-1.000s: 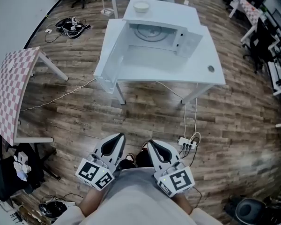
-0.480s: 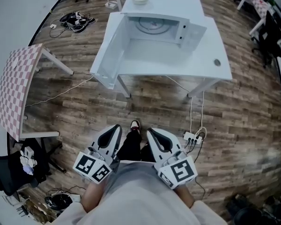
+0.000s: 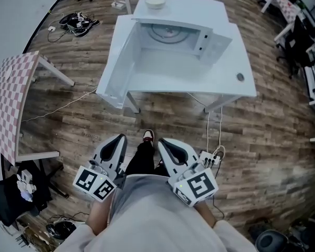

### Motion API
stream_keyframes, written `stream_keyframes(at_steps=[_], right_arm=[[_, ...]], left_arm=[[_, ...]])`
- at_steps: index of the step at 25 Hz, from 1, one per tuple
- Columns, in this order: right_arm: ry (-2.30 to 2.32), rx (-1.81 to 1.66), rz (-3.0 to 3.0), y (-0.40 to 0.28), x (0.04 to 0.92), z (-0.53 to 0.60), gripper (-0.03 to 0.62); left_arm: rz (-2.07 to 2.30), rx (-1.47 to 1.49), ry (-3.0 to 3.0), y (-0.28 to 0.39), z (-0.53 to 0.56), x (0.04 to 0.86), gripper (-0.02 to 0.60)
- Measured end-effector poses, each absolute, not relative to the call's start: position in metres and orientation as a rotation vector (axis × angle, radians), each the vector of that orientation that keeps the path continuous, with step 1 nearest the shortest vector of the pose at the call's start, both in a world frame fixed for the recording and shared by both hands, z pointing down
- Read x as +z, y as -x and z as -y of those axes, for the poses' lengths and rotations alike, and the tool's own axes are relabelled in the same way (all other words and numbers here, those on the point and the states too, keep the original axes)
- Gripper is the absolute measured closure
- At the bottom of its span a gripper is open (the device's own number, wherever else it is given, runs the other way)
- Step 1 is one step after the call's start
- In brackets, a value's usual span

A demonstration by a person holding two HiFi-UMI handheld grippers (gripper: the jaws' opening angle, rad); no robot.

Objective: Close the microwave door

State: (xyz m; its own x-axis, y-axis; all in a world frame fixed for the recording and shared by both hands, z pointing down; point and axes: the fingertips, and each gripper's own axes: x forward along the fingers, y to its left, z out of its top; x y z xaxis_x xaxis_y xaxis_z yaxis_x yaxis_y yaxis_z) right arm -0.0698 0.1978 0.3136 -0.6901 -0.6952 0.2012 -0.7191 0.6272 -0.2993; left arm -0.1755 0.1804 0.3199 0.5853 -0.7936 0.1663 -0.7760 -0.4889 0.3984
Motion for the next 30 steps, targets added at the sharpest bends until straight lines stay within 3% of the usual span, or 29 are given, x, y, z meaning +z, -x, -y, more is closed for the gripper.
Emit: stream_keyframes(at_steps=[30], right_arm=[[-1.010, 0.407, 2.797, 0.189, 0.298, -0.053, 0.571]], left_arm=[[1.313, -0.103, -2.398, 0.305, -0.032, 0.319, 0.569]])
